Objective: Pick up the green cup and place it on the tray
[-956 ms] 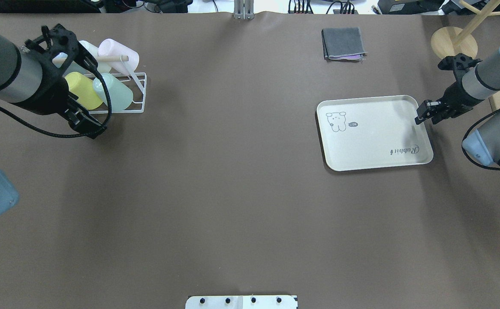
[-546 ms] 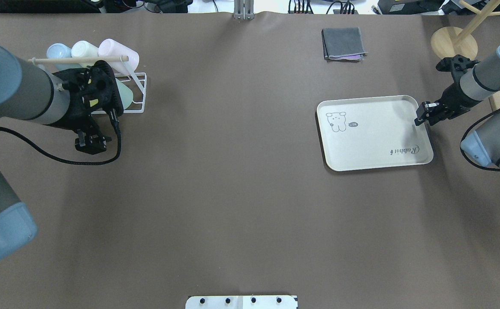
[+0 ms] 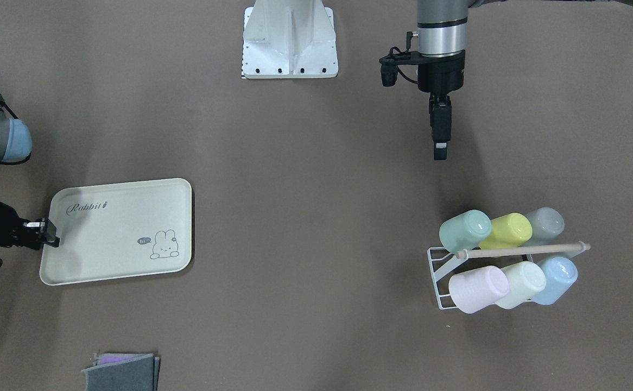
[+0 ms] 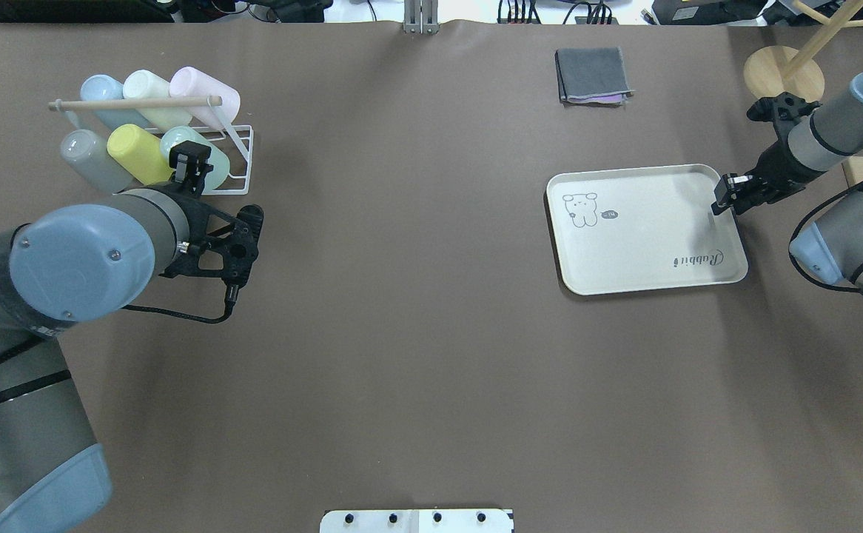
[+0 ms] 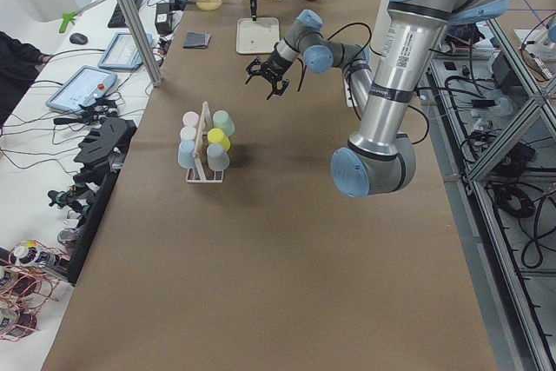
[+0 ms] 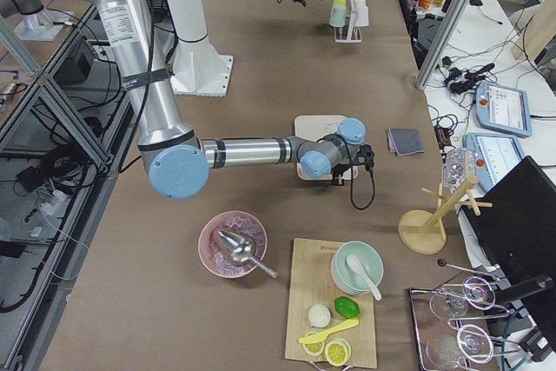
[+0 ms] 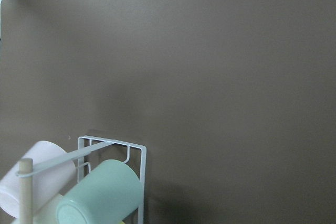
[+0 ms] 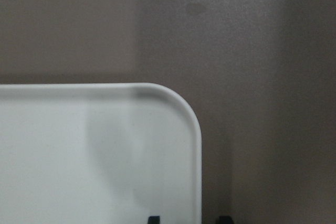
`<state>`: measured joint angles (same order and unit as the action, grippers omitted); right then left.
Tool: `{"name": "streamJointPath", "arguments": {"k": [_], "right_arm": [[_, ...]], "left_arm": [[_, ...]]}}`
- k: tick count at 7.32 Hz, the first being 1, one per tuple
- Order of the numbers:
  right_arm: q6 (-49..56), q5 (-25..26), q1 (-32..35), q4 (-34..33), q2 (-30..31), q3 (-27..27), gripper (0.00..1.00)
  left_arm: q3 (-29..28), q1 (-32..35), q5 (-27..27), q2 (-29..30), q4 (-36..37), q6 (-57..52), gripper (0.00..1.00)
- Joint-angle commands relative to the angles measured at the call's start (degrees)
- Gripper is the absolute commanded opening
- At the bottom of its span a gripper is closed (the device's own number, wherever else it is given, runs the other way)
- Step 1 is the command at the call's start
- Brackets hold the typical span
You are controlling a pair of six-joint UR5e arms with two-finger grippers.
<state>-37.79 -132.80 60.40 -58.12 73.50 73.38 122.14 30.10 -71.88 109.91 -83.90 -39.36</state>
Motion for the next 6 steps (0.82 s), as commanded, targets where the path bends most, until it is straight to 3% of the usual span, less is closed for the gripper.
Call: {"name": "streamJointPath", "arguments": {"k": [1,3,5,6], "right_arm": [[0.0,-0.01,0.06,0.02,-0.11,-0.17,0.48],[0.0,-0.01,-0.02,0.02,-0.11,-0.25,0.47],[0.0,-0.01,-0.02,0.02,-0.11,-0.26,0.2],[0.0,-0.01,-0.02,0.02,-0.11,-0.26,0.14]], "left_arm": [[-2.24,-1.44,9.25,0.04,-0.3,-9.73,0.98],[-5.66,-3.81,16.63,0.22,-0.3,-15.96,0.98],[-9.45,-6.45,25.08,-0.21,-0.3,-18.46,0.98],[-10.68,-6.72,28.08,-1.44,-0.39,-21.34,0.98]]}}
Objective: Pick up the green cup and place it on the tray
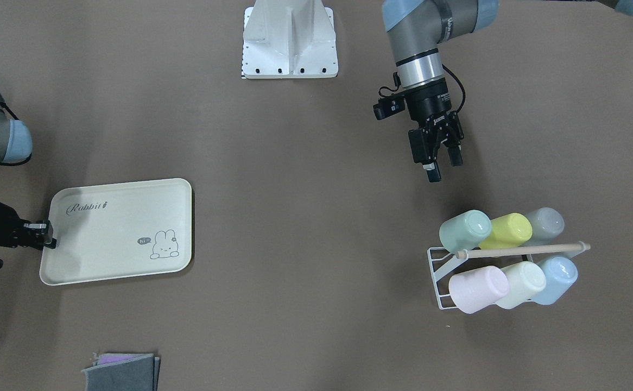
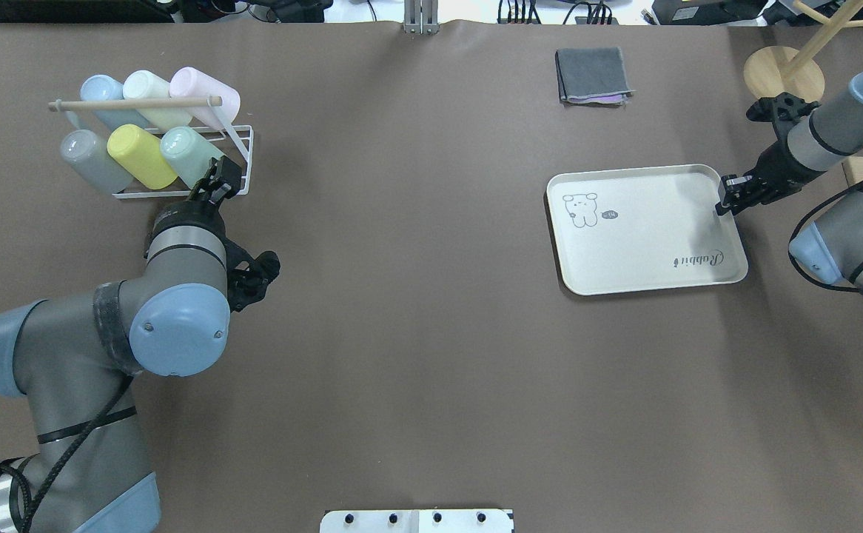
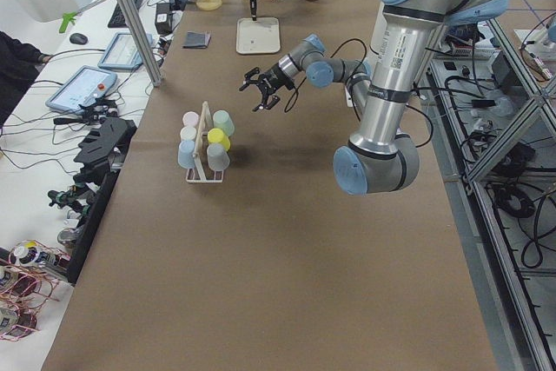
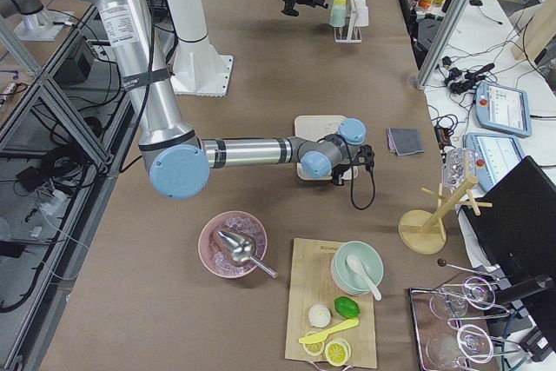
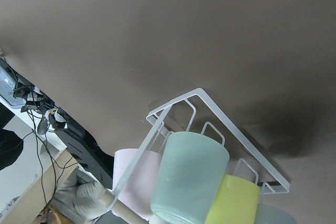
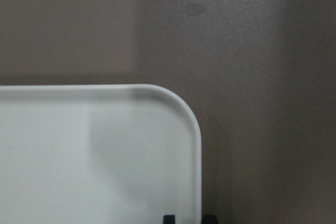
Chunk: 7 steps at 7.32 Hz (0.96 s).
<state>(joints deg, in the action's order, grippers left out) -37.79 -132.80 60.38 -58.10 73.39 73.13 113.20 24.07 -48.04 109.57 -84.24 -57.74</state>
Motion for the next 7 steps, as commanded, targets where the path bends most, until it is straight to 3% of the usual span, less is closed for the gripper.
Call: {"name": "streamJointPath", "arguments": {"k": [1,2,7], "right_arm": [[0.0,0.0,0.0,0.09,0.0,-0.01,0.05],[0.09,0.0,0.0,0.09,0.0,-0.01,0.0],[-0.17,-0.09,0.0,0.0,-1.75,0.78,0.0]], "left_arm": [[-3.41,-1.03,5.75,-1.63,-0.23,-3.34,0.98],[-5.86,-1.21,7.94,-1.64,-0.49,-3.35,0.98],[-13.7,-2.97,14.89,-0.5,-0.4,-3.43,0.98]]}}
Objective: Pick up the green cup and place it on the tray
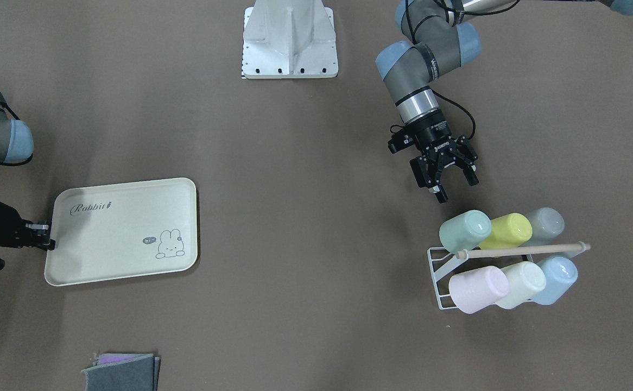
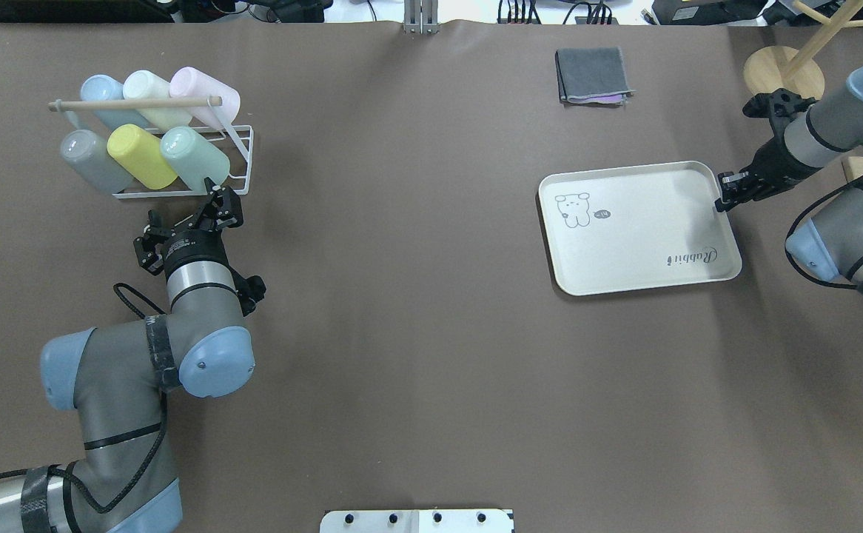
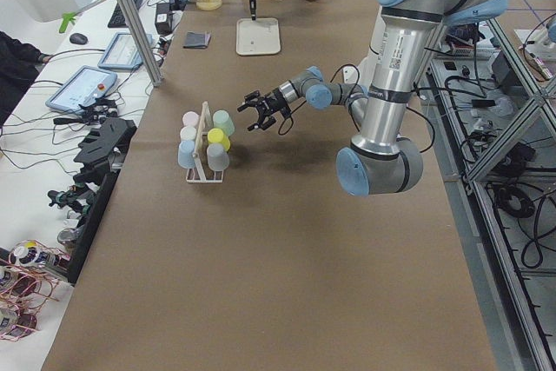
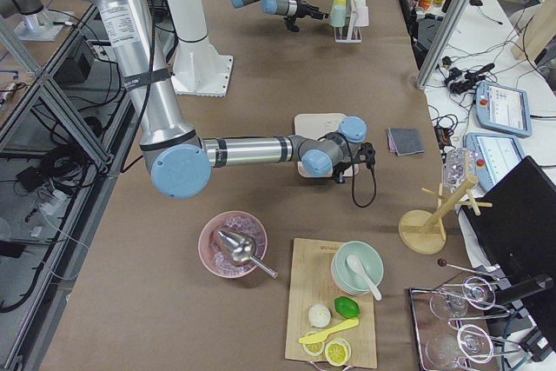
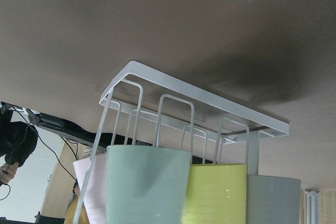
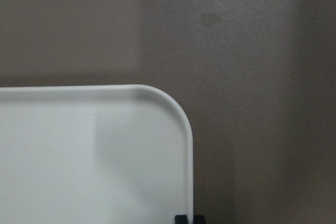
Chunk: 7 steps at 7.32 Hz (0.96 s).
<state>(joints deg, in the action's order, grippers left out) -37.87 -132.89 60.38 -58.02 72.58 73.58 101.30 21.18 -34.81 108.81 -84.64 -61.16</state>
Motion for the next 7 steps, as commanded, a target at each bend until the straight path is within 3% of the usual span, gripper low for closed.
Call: {"name": "streamJointPath", "arguments": {"k": [1,4,6,7], "right_arm": [[-1.41,0.0,0.0,-0.33,-1.74,1.2,0.0],[-14.71,0.26,-3.23,-0.69,-6.04,4.36,0.0],[-25.02,5.59,-9.72,-1.04,-8.33,9.1,0.0],[-28.37,8.23,-12.71,-4.34,-10.69,10.86,0.0]], "left_arm": [[-2.68,-0.09,2.37,1.48,0.09,-0.1,0.98],[-6.89,0.09,4.65,5.53,-0.09,-1.86,0.98],[-8.66,0.96,5.54,5.36,-2.01,-1.86,0.98],[-9.45,1.4,5.63,5.45,-2.02,-1.86,0.98]]}}
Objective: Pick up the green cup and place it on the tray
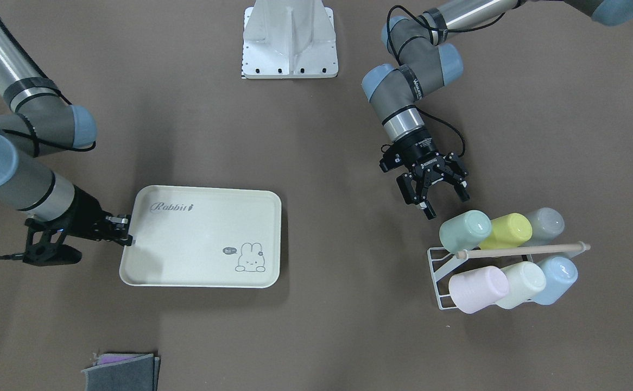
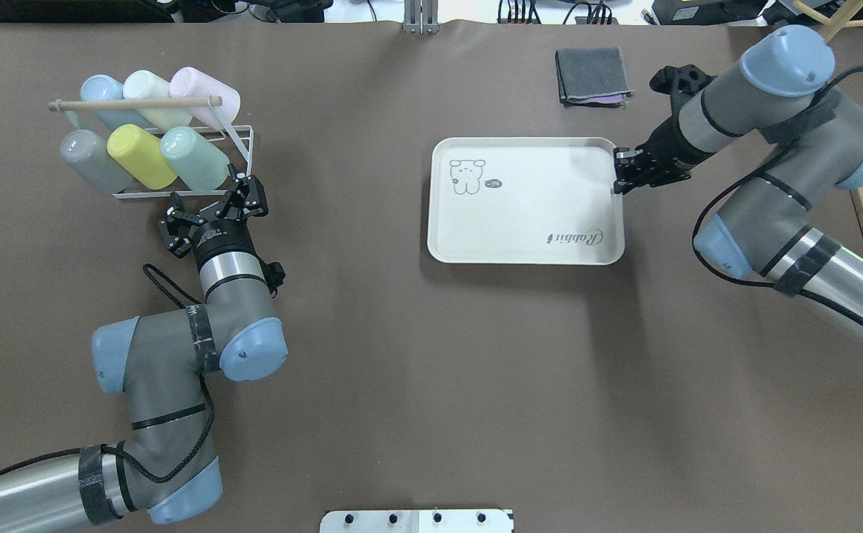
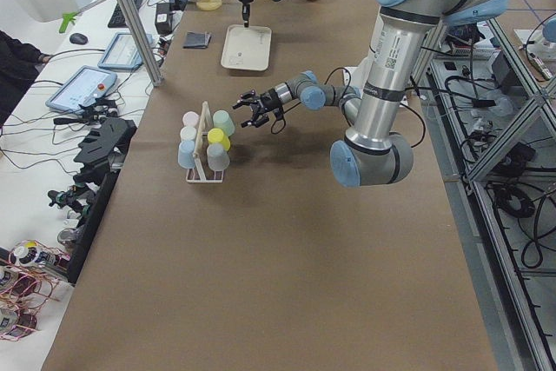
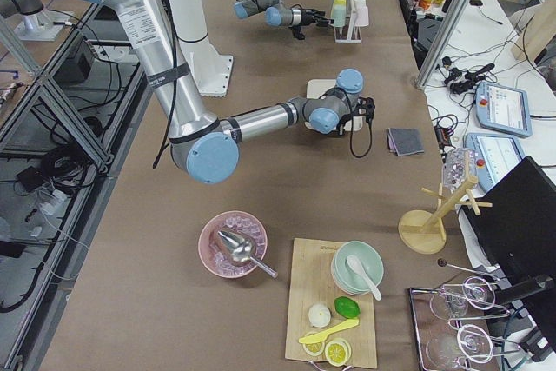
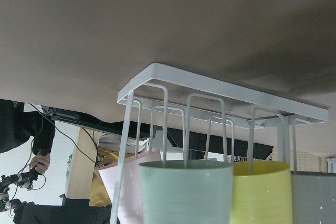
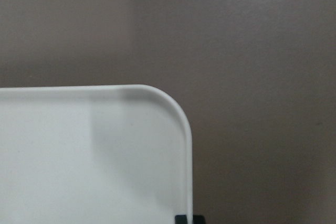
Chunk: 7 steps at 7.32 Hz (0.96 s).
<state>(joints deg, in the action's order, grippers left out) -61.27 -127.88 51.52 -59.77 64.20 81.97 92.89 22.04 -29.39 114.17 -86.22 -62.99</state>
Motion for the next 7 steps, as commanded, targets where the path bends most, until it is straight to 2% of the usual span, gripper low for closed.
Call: {"name": "streamJointPath", "arguments": {"k": [1,2,4,7], "right_arm": [[-6.05,5.69,-7.01,-7.42,-6.06,3.45,0.0],[-6.06,7.37,-8.87,-11.03,-9.06,3.54,0.0],[-8.07,10.79,-12.3,-11.51,-10.84,3.37,0.0],[-6.76,11.34,-13.37,-11.25,-10.93,3.28,0.0]], "left_arm": [[-1.31,0.81,0.12,0.18,-0.53,-0.02,0.98],[-2.01,0.99,0.21,0.09,-0.53,-0.11,0.98],[-2.8,1.78,0.21,0.18,-1.31,-0.11,0.98],[-5.7,2.57,1.96,0.27,-4.29,-0.11,0.98]]}}
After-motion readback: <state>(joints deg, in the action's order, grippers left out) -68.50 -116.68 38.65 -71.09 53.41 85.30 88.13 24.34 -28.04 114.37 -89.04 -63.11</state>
